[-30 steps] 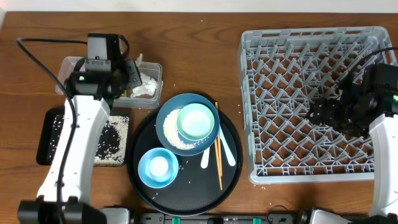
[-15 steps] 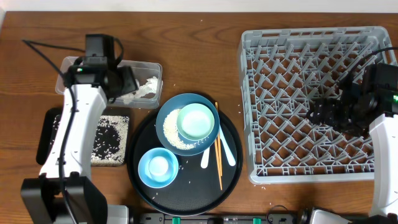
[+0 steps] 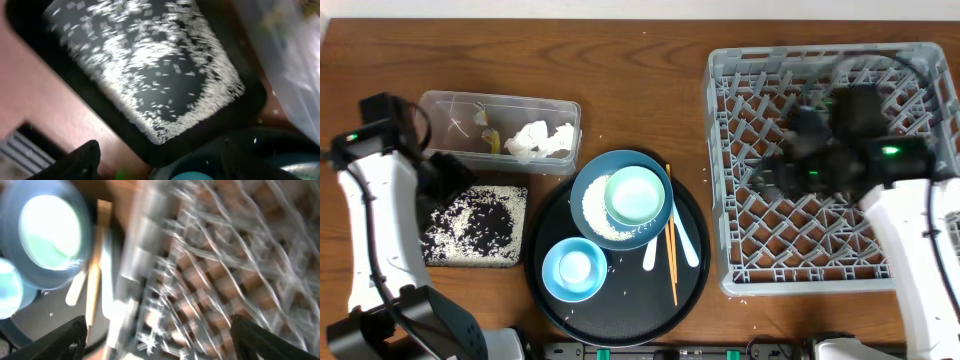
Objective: Sort waste into correct bins and load items into the dishwasher rack
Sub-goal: 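Reach the right gripper to the light blue cup and grasp it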
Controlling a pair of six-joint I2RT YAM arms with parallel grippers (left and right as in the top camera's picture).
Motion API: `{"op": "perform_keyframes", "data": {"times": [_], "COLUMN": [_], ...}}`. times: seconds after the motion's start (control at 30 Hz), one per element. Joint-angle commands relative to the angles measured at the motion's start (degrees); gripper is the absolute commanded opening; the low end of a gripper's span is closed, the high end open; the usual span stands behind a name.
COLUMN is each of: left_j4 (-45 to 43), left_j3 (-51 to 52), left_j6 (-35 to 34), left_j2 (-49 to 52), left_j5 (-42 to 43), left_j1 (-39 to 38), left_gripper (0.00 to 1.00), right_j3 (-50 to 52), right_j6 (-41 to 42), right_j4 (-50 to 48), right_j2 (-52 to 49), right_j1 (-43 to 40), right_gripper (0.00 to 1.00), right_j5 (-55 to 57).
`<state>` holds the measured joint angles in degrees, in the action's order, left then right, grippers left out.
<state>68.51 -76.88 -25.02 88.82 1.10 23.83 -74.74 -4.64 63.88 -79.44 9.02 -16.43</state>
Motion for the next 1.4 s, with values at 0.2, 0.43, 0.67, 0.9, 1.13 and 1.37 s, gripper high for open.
{"op": "perform_keyframes", "data": {"times": [0.2,0.43,0.67,0.9,1.13,1.37], "left_j4": [1.7,1.7,1.7,1.7,1.6,1.6], "left_j3": [-0.6,-0.4,-0.4,-0.4,-0.4,-0.4], "left_j6": [-6.3,-6.4,-6.4,-6.4,-6.4,-6.4], "left_j2": [-0.9,-0.9,-0.9,-0.9,-0.9,-0.9], "left_j5": [0.0,0.0,-0.1,-0.1,-0.1,-0.1], "left_j1": [3.5,3.5,3.5,3.5,3.5,3.5], "left_gripper": [0.84,0.84,0.84,0.84,0.84,0.84], "right_j3": [-1.3,-1.3,-1.3,-1.3,-1.3,-1.3], "right_j6": [-3.4,-3.4,-3.3,-2.5,-0.9,-0.1], "right_j4": [-11.0,-18.5,-27.4,-29.6,-30.8,-30.9], "right_j2": [-2.3,-11.3,-19.3,-24.6,-24.9,-25.3], "right_j1": [24.4,38.1,47.3,52.3,55.2,56.7], "right_gripper": [0.99,0.99,0.99,0.99,0.98,0.95], "right_j5": [1.9,2.5,3.1,3.1,4.1,4.2]}}
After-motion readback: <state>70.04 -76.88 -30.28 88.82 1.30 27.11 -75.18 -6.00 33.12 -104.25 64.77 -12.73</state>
